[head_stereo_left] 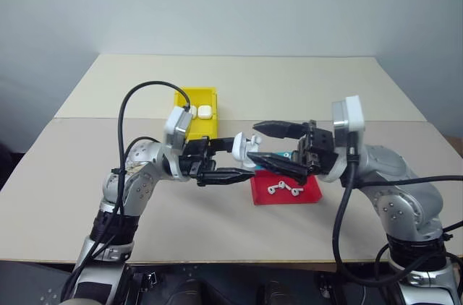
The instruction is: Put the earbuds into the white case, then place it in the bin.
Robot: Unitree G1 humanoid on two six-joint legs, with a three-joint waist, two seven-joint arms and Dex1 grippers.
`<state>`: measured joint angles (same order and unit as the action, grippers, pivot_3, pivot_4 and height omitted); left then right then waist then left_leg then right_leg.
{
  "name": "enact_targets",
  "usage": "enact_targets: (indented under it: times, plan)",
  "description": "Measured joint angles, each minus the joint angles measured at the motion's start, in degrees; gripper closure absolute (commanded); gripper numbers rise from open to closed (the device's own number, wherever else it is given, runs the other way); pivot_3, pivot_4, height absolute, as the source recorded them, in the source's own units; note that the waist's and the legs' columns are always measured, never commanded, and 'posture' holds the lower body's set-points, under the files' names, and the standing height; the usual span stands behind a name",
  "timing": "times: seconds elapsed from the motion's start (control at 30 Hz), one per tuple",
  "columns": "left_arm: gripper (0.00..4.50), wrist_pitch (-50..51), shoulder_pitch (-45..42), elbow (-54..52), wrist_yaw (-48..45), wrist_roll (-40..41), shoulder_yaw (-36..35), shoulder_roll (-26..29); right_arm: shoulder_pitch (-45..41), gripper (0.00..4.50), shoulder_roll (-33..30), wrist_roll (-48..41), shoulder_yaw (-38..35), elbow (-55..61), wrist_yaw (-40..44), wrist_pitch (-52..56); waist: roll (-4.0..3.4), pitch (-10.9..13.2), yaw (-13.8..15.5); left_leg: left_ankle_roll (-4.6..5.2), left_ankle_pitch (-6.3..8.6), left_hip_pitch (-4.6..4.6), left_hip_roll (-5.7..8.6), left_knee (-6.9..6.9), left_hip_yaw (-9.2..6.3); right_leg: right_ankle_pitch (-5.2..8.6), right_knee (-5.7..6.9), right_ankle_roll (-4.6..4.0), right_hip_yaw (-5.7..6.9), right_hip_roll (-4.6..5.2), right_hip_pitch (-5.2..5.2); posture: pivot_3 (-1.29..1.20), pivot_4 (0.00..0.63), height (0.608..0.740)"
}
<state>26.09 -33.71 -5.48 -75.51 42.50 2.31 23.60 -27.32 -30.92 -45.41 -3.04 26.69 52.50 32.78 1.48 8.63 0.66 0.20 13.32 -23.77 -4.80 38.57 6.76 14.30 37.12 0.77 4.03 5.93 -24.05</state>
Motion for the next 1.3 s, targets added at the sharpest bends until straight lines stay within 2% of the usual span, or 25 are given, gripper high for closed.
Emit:
enact_targets:
  times: [0.3,0.43,0.57,0.73,0.87,0.97,1.07,1.2,1.3]
  plan:
    - [1.65,-1.0,-0.6,0.1,0.8,-0.6,-0.5,-0.4,0.1,0.03,-0.1,-1.0,0.1,-0.5,-0.9,0.2,0.0,0.0,0.0,0.0,0.0,0.0,0.0,0.0,0.0,0.0,0.0,0.0,0.0,0.0,0.0,0.0,0.15,0.74]
    - [1.65,-0.9,-0.1,0.0,1.3,-0.6,-2.1,2.0,0.1,0.03,-1.5,-1.0,-0.3,-2.1,-2.1,1.2,0.0,0.0,-0.1,0.0,0.0,0.0,0.0,-0.01,0.0,0.0,0.0,0.0,0.0,0.0,-0.01,0.0,0.15,0.74]
    - [1.65,-0.1,2.1,-1.2,1.3,0.4,-5.3,6.3,-0.3,0.03,-8.1,1.0,-0.3,-4.3,-2.5,4.1,0.0,0.0,-0.1,0.01,0.0,-0.01,-0.01,-0.02,0.01,0.0,-0.02,0.0,0.0,0.01,-0.03,0.0,0.15,0.74]
    - [1.65,0.4,8.0,-2.7,0.4,0.5,-8.3,12.4,-3.3,0.03,-17.5,8.6,4.1,-6.3,-0.7,6.7,0.0,0.0,-0.3,0.01,0.01,0.0,-0.02,-0.05,0.02,0.01,-0.01,0.0,-0.01,0.01,-0.07,0.0,0.15,0.74]
    - [1.65,0.6,11.9,-3.9,-1.3,1.1,-11.0,17.1,-5.7,0.03,-23.5,18.2,12.5,-8.2,5.2,3.6,-0.01,0.0,-0.3,0.01,0.01,-0.01,-0.02,-0.06,0.05,0.01,-0.04,0.01,-0.05,0.03,-0.1,0.0,0.15,0.74]
    - [1.65,0.6,13.7,-5.9,-2.3,2.3,-12.2,18.3,-9.6,0.03,-25.9,25.2,19.1,-10.0,11.2,-0.4,-0.01,0.0,-0.3,0.02,0.01,0.0,-0.03,-0.06,0.07,0.01,-0.04,0.01,-0.06,0.04,-0.12,0.0,0.15,0.74]
    - [1.65,0.5,14.6,-8.0,-1.7,2.9,-12.2,17.3,-13.8,0.56,-26.2,32.0,25.3,-12.8,17.5,-5.5,-0.01,0.0,-0.4,0.02,0.01,0.0,-0.03,-0.06,0.07,0.02,-0.03,0.01,-0.05,0.03,-0.11,0.0,0.15,0.74]
    - [1.65,0.4,15.1,-9.7,0.0,2.9,-11.1,14.8,-16.5,1.86,-24.0,38.3,30.2,-16.5,21.9,-9.2,-0.01,0.0,-0.2,0.01,0.01,-0.03,-0.02,-0.02,0.08,0.01,-0.03,0.01,-0.04,0.03,-0.12,0.0,0.15,0.74]
    - [1.65,0.4,15.3,-9.9,0.7,2.9,-10.4,13.7,-18.2,1.86,-22.0,43.3,33.6,-19.0,23.6,-10.2,-0.01,0.0,-0.2,0.0,0.0,-0.03,-0.02,-0.02,0.08,0.01,0.0,0.01,-0.03,0.03,-0.12,0.0,0.15,0.74]
